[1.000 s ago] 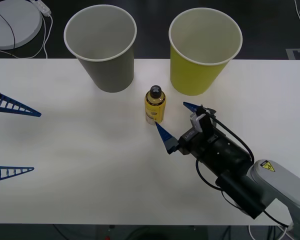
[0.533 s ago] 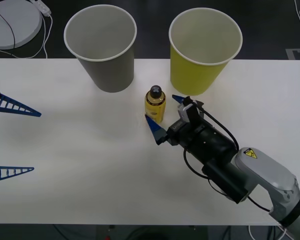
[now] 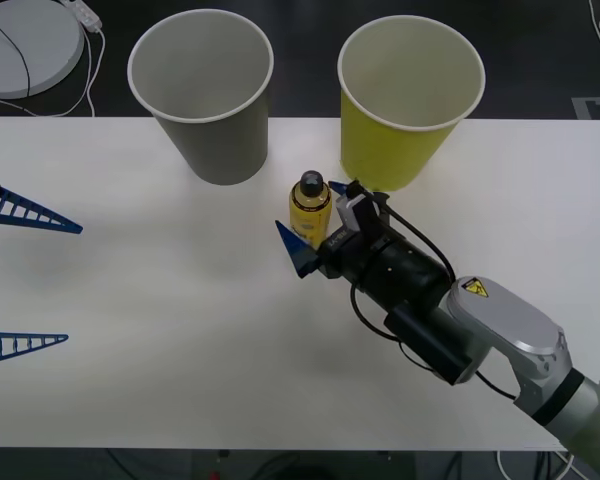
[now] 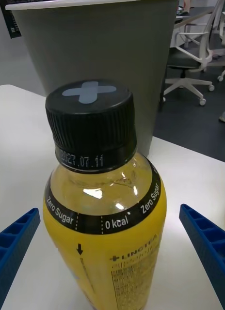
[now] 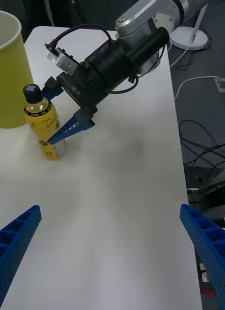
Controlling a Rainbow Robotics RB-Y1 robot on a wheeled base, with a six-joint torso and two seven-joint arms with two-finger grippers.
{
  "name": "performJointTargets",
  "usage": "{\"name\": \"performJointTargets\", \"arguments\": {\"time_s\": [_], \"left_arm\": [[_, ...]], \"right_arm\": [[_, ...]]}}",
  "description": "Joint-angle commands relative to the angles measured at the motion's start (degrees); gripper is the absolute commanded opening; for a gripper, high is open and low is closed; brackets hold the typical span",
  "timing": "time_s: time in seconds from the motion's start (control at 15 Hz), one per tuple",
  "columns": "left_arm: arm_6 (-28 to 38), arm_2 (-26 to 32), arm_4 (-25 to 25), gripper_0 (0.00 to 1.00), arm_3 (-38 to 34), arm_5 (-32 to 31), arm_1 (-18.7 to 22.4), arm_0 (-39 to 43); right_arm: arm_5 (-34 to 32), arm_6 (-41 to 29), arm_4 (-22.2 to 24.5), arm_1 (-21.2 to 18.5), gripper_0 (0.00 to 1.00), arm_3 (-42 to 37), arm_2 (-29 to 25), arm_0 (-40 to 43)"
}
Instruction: Put the can into the green bin and the plastic bottle into the gray bin
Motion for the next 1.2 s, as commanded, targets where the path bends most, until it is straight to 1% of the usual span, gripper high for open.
{"name": "performJointTargets", "arguments": {"time_s": [0.07, 0.27, 0.33, 0.4, 0.47, 0.8, 1.0, 1.2], "left_arm": [[0.00, 0.00, 0.00, 1.00, 0.00, 0.00, 0.00, 0.00], [0.00, 0.00, 0.00, 1.00, 0.00, 0.00, 0.00, 0.00], [0.00, 0.00, 0.00, 1.00, 0.00, 0.00, 0.00, 0.00], [0.00, 0.00, 0.00, 1.00, 0.00, 0.00, 0.00, 0.00], [0.00, 0.00, 0.00, 1.00, 0.00, 0.00, 0.00, 0.00], [0.00, 0.00, 0.00, 1.00, 0.00, 0.00, 0.00, 0.00], [0.00, 0.00, 0.00, 1.00, 0.00, 0.00, 0.00, 0.00], [0.00, 0.00, 0.00, 1.00, 0.00, 0.00, 0.00, 0.00]], "right_arm": [[-0.01, -0.44, 0.01, 0.58, 1.00, 1.02, 0.48, -1.13], [-0.01, -0.62, 0.01, 0.58, 1.00, 1.11, 0.57, -1.31], [-0.01, -0.62, 0.10, 0.58, 0.92, 1.11, 0.66, -1.31], [-0.10, -0.62, 0.10, 0.58, 0.37, 1.11, 0.66, -1.22], [-0.01, -0.88, 0.36, 0.58, 0.00, 1.11, 0.75, -1.31], [-0.54, -1.32, 1.07, 0.32, 0.00, 1.11, 0.75, -1.31], [-2.82, -1.76, 1.07, -0.38, 0.00, 1.11, 0.39, -1.22], [-6.69, -2.11, 1.07, -1.35, 0.00, 1.11, -1.01, -0.87]]}}
